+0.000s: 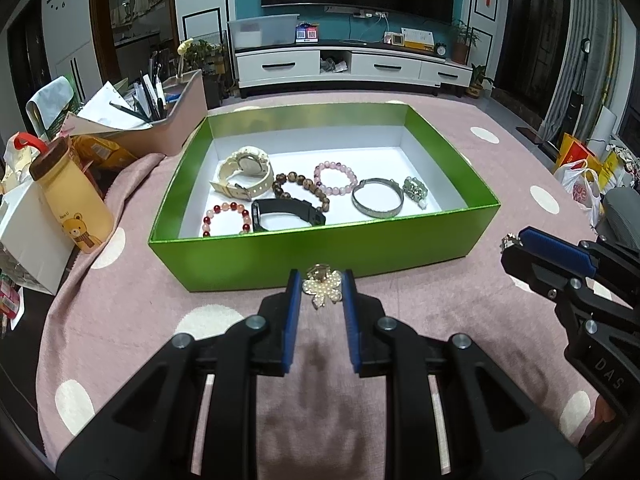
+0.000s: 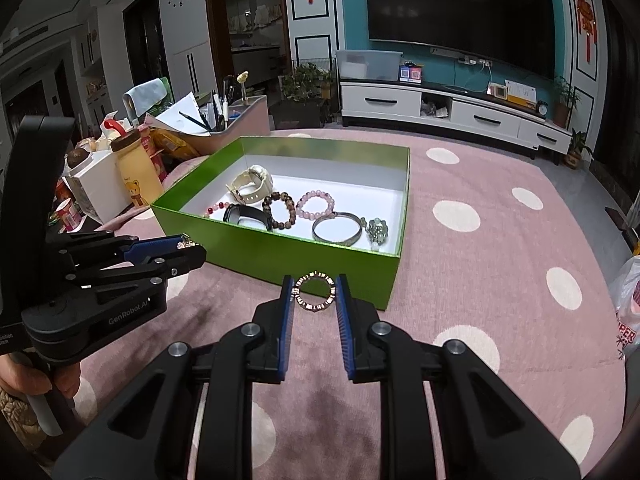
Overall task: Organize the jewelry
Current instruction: 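Carry the brooch and rhinestone ring over the green box with both grippers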
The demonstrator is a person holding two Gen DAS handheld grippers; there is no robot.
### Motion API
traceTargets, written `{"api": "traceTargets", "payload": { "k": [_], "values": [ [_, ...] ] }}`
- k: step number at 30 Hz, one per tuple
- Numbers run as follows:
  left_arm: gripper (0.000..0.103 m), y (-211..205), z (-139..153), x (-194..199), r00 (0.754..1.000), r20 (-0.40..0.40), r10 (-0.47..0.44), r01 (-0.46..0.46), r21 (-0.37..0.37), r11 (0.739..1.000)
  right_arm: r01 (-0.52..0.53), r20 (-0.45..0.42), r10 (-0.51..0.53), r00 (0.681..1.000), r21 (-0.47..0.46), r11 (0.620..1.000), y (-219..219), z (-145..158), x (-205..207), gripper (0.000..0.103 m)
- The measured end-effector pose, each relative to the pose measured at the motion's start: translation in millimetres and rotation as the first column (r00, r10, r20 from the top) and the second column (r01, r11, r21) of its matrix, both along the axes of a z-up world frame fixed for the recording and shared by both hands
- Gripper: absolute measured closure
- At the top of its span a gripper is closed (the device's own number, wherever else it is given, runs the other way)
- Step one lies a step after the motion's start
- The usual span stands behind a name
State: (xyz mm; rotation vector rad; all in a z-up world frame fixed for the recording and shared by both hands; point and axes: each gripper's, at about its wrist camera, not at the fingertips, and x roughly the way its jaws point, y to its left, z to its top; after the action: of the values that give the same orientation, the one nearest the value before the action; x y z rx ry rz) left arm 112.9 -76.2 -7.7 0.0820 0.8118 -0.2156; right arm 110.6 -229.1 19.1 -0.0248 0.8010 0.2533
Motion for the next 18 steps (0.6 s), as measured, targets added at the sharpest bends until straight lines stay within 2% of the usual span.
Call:
{"api": "traceTargets", "payload": {
  "k": [18],
  "values": [
    [0.083, -3, 20, 4, 0.999, 0.050, -0.013, 0.012, 0.012, 1.000, -0.005, 0.053, 0.006, 0.999, -0.020, 1.000, 5, 23, 11, 0.083]
  ]
}}
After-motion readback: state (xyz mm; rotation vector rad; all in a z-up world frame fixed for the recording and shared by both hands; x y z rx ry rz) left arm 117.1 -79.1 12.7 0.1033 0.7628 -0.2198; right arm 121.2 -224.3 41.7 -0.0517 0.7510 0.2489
